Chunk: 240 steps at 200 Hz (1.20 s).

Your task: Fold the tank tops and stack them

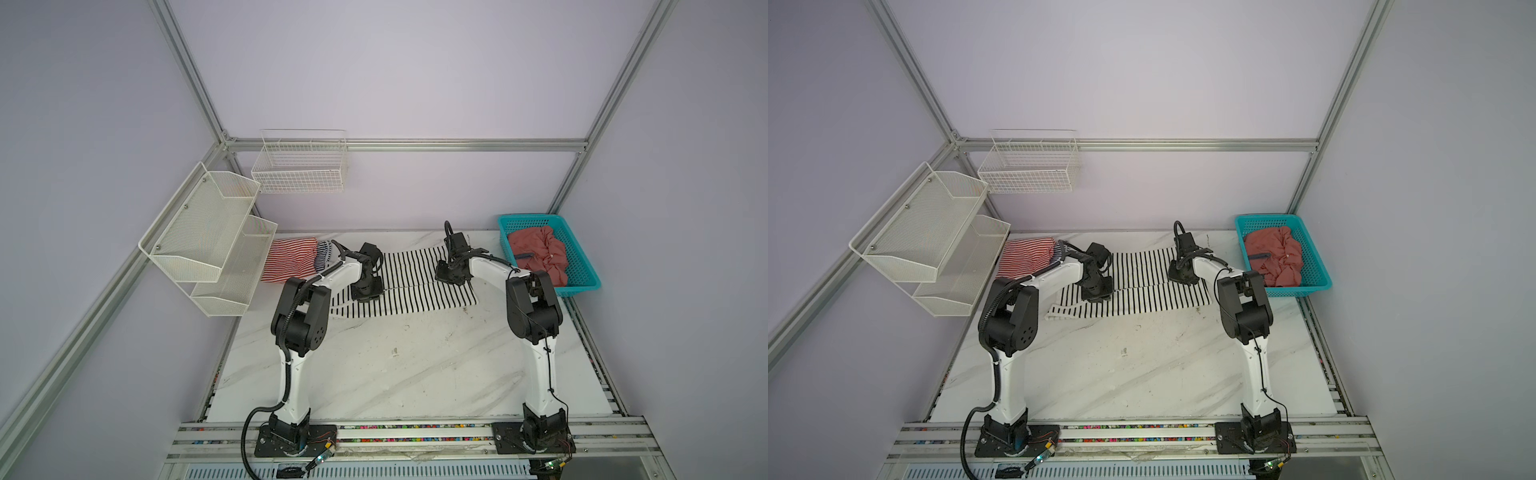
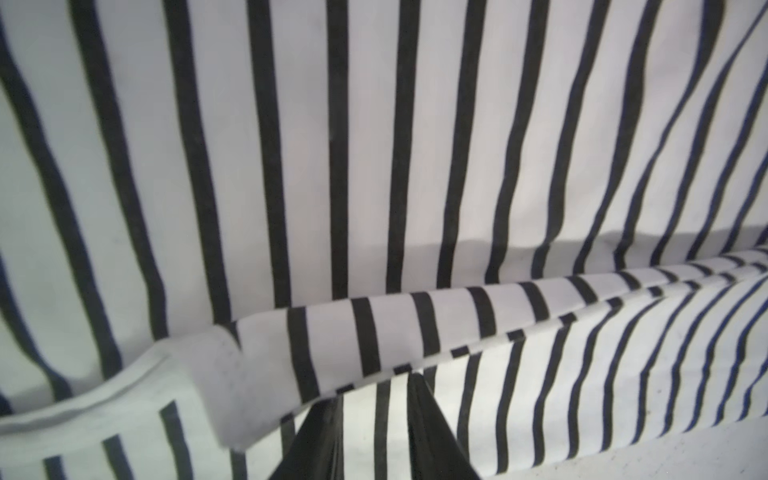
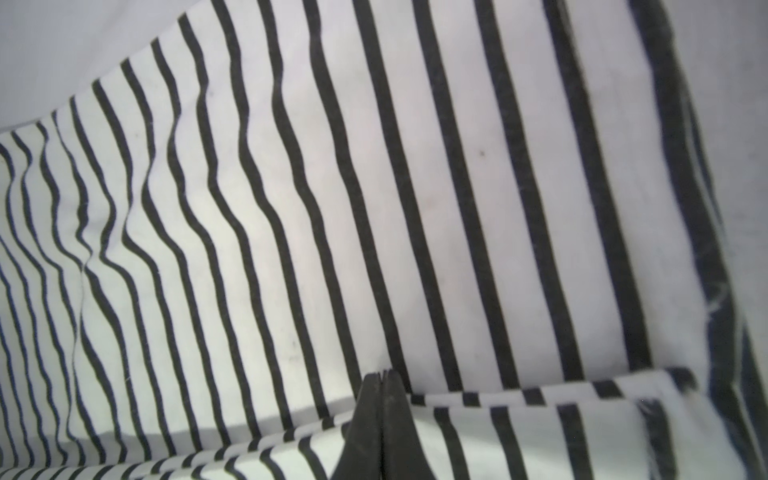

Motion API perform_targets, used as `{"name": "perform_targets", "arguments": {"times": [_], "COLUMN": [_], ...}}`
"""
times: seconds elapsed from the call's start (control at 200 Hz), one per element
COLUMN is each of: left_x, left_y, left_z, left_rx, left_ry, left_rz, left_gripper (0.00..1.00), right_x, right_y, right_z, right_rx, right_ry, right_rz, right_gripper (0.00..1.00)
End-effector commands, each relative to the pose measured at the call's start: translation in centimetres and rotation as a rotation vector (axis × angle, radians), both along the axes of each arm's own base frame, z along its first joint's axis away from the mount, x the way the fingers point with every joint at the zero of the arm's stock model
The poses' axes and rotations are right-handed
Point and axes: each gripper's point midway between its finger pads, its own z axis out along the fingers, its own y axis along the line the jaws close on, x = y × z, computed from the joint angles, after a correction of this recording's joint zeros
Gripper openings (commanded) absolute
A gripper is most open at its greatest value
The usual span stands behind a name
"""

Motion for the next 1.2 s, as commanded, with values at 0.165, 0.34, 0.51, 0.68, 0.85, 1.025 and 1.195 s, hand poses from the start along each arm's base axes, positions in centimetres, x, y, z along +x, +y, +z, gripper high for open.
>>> {"name": "perform_targets", "arguments": {"times": [0.165, 0.34, 0.51, 0.68, 0.85, 1.025, 1.195], "left_x": [5.0, 4.1, 1.9, -0.8, -2.8, -3.9, -5.5], "left_y": [0.8, 1.7, 1.9, 2.2, 2.7, 2.9, 3.5], "left_z": [3.9, 4.7, 4.5, 2.7, 0.7, -0.2, -1.3], "left_rx": [-0.014, 0.009, 0.001, 0.010, 0.015, 0.017, 0.032], "left_ry": [-0.113, -0.123, -0.104, -0.055, 0.001, 0.026, 0.058], "left_rz": [0.039, 0.053, 0.052, 0.043, 0.045, 0.043, 0.043], "left_gripper": [0.29, 0.30, 0.30, 0.30, 0.29, 0.29, 0.29], "right_x": [0.5, -0.6, -2.4, -4.3, -6.6, -9.3, -12.4], "right_y": [-1.2, -2.1, -2.8, -3.7, -4.2, -4.5, -5.8], "right_z": [2.3, 3.7, 2.9, 1.6, 0.6, -0.2, -2.0], "right_rx": [-0.009, -0.038, -0.064, -0.091, -0.099, -0.105, -0.141], "right_ry": [-0.037, -0.065, -0.038, -0.008, 0.033, 0.060, 0.121], "right_rz": [-0.032, -0.029, -0.012, -0.004, -0.007, -0.011, -0.027], "right_gripper": [0.09, 0.14, 0.17, 0.18, 0.19, 0.20, 0.20]}}
